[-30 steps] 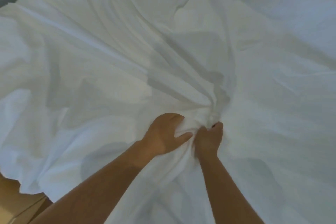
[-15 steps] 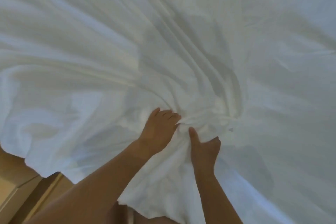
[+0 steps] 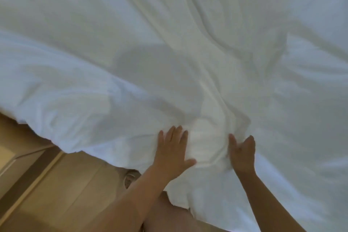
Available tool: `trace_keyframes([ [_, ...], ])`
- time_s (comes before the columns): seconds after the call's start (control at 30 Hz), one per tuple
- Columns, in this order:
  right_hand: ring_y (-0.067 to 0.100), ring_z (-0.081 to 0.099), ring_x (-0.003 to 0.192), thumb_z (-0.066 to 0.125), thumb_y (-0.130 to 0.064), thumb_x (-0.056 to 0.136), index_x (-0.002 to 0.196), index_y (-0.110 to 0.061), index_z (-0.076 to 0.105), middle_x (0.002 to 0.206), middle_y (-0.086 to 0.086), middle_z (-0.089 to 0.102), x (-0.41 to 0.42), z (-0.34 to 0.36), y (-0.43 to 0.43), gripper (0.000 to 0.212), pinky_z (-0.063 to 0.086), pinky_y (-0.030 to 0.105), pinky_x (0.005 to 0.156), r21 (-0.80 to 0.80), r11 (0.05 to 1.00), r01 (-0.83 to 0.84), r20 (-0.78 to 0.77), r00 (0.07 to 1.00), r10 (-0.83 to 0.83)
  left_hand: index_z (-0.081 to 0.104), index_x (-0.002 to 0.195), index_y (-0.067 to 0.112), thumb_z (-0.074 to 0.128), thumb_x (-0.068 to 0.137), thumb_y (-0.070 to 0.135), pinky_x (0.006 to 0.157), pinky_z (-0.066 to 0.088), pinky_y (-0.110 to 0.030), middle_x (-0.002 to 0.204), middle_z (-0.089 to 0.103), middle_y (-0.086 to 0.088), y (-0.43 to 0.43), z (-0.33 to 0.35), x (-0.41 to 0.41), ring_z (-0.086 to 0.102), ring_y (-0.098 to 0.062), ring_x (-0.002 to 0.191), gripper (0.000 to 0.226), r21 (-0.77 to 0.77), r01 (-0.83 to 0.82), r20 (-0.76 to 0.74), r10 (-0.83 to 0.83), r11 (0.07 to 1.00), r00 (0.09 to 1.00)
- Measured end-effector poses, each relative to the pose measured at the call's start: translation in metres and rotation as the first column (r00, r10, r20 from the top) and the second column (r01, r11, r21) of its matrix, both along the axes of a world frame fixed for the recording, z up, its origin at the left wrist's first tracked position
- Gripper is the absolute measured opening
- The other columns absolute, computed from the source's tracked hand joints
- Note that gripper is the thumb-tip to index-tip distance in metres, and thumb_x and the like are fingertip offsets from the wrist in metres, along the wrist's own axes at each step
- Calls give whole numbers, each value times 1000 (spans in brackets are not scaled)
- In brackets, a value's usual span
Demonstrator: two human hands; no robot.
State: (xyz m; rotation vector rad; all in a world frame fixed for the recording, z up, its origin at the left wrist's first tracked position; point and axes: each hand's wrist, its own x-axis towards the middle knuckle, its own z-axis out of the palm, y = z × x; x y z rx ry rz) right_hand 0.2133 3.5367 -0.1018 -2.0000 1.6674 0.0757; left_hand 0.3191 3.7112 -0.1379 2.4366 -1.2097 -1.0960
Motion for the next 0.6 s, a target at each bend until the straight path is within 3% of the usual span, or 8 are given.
trace_keyframes([
  [0.07,37,51,115,69,-30,84,124,7,46,120,22,54,-3,-2,30,59,40,48,100,64,996,-67,91,994,61,38,141,15,48,95,39,116,5,-45,150,31,-8,21,-5,-12,22,-22,142,53,3,7,72,-7,1000,997],
  [0.1,35,46,121,71,-31,82,133,3,41,129,20,50,-8,-4,43,68,36,47,105,94,990,-109,100,990,99,58,121,13,62,89,27,113,24,-44,129,54,-10,25,-7,-16,47,-23,126,35,-70,-36,150,46,997,988],
  [0.17,33,31,133,70,-33,83,145,0,26,143,20,35,-27,-9,61,83,23,40,113,101,967,-234,27,972,232,67,78,11,79,70,7,79,52,-37,76,65,-5,27,-8,-27,64,-24,74,15,-283,-157,208,221,946,953],
  [0.27,31,26,136,68,-36,84,145,0,25,147,18,32,-51,-10,50,83,17,33,111,71,928,-366,-7,930,367,50,83,13,46,95,17,56,34,-29,61,48,5,20,-1,-43,54,-23,58,13,-250,-353,-40,355,901,934],
  [0.37,36,28,135,63,-42,87,143,0,31,146,22,34,-74,-3,19,78,17,40,111,-39,915,-401,-41,916,399,39,86,17,35,98,26,57,30,-29,62,43,6,26,-5,-52,47,-19,60,15,-134,-334,-160,312,933,936],
  [0.47,39,29,136,64,-37,87,145,0,29,147,25,32,-99,0,-14,77,18,48,110,-123,866,-485,-307,848,431,48,101,14,40,96,25,72,37,-30,91,50,2,28,-1,-62,53,-22,90,14,-37,-386,-76,382,922,921],
  [0.53,37,37,131,60,-25,90,142,-1,37,143,24,40,-112,-1,-38,61,25,46,106,-66,806,-588,-410,752,515,50,118,13,46,94,33,85,37,-33,112,51,-4,10,2,-88,49,-25,106,31,-116,-403,56,411,908,910],
  [0.6,36,54,111,51,-14,95,121,0,58,122,21,59,-124,-5,-57,31,39,41,91,-39,739,-672,-367,698,615,53,124,7,59,87,39,94,38,-41,120,53,-11,-22,16,-126,50,-32,113,49,-270,-379,40,404,885,914],
])
